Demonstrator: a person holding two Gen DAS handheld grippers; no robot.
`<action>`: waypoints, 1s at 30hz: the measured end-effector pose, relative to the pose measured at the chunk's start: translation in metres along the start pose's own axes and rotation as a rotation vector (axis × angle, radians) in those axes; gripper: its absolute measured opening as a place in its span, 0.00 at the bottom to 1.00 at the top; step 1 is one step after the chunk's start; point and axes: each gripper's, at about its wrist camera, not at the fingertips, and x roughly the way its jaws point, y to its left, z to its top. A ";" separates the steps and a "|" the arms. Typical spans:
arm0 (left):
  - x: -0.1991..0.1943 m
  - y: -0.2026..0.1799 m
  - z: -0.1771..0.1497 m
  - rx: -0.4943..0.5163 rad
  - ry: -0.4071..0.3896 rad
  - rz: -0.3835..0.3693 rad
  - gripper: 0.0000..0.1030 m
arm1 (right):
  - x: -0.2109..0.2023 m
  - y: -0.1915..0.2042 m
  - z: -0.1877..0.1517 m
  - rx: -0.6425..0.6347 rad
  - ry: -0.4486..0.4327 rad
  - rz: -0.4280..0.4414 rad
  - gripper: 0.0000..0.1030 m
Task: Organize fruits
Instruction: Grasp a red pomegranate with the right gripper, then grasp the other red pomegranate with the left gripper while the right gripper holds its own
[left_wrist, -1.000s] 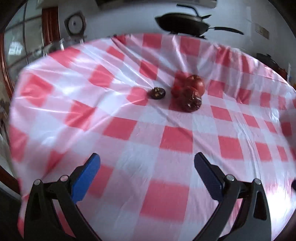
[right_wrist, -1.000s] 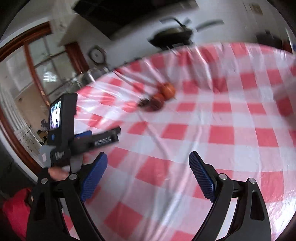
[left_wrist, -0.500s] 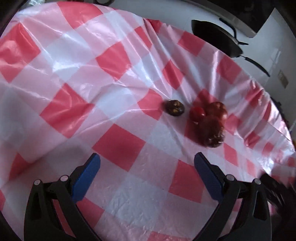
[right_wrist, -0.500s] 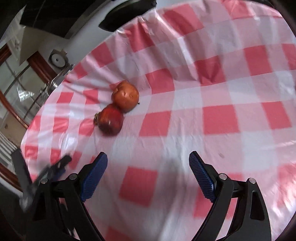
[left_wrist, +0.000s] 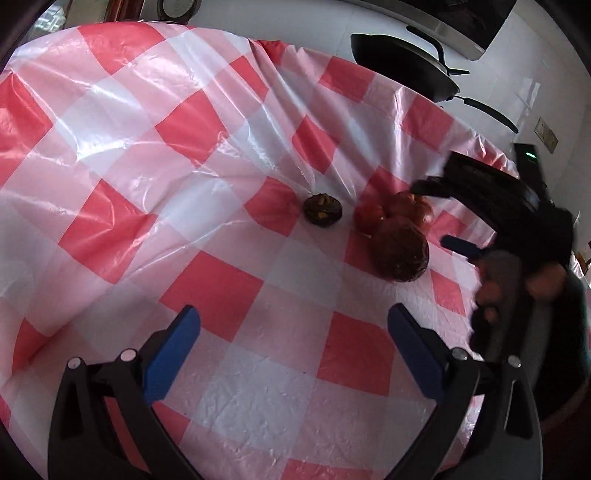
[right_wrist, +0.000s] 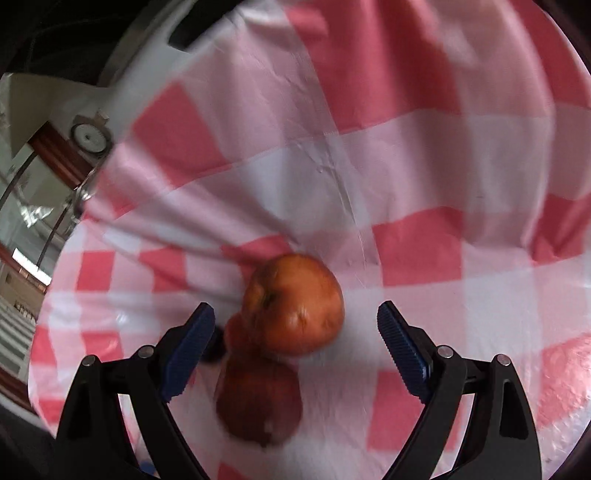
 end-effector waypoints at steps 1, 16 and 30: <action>0.000 0.000 0.000 0.003 0.001 0.000 0.98 | 0.010 -0.001 0.003 0.021 0.012 -0.013 0.84; 0.000 0.006 -0.001 -0.021 -0.002 -0.010 0.98 | 0.031 0.016 -0.006 -0.078 0.011 -0.128 0.61; 0.000 0.001 -0.004 -0.002 0.007 -0.025 0.98 | -0.125 -0.127 -0.071 -0.009 -0.161 -0.104 0.62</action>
